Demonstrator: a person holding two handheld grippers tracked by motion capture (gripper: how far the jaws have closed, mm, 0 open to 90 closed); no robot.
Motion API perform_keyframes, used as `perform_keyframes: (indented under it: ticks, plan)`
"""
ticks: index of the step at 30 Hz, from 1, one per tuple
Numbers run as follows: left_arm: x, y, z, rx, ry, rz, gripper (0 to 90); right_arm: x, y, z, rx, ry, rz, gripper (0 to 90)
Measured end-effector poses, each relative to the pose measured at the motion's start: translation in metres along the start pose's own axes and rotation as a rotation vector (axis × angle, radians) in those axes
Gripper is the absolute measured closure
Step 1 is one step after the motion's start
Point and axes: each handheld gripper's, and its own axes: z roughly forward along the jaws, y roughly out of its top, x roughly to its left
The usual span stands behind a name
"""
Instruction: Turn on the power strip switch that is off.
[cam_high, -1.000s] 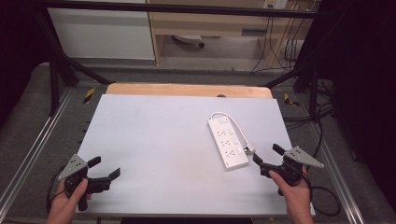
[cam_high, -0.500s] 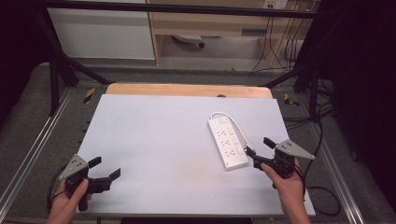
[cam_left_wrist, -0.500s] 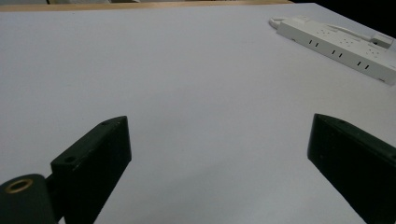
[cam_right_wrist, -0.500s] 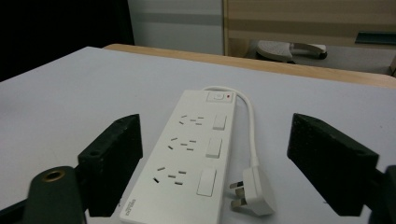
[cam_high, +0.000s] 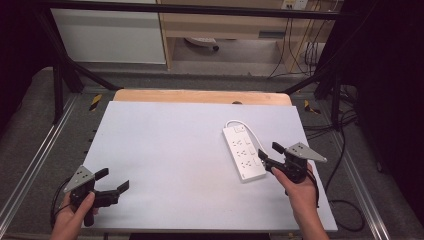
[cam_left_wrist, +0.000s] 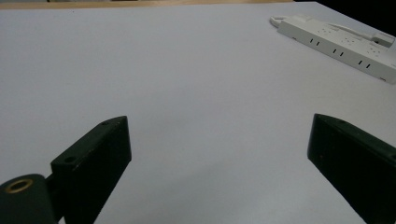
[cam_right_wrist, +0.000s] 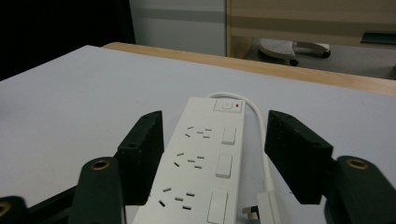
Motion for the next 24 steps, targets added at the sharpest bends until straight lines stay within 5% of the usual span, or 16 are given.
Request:
perform_keyframes:
  ticks: [24]
  plan:
    - [0.0, 0.0, 0.0, 0.002, -0.001, 0.0, 6.3, 0.004, -0.003, 0.029, 0.032, 0.001, -0.03, 73.6]
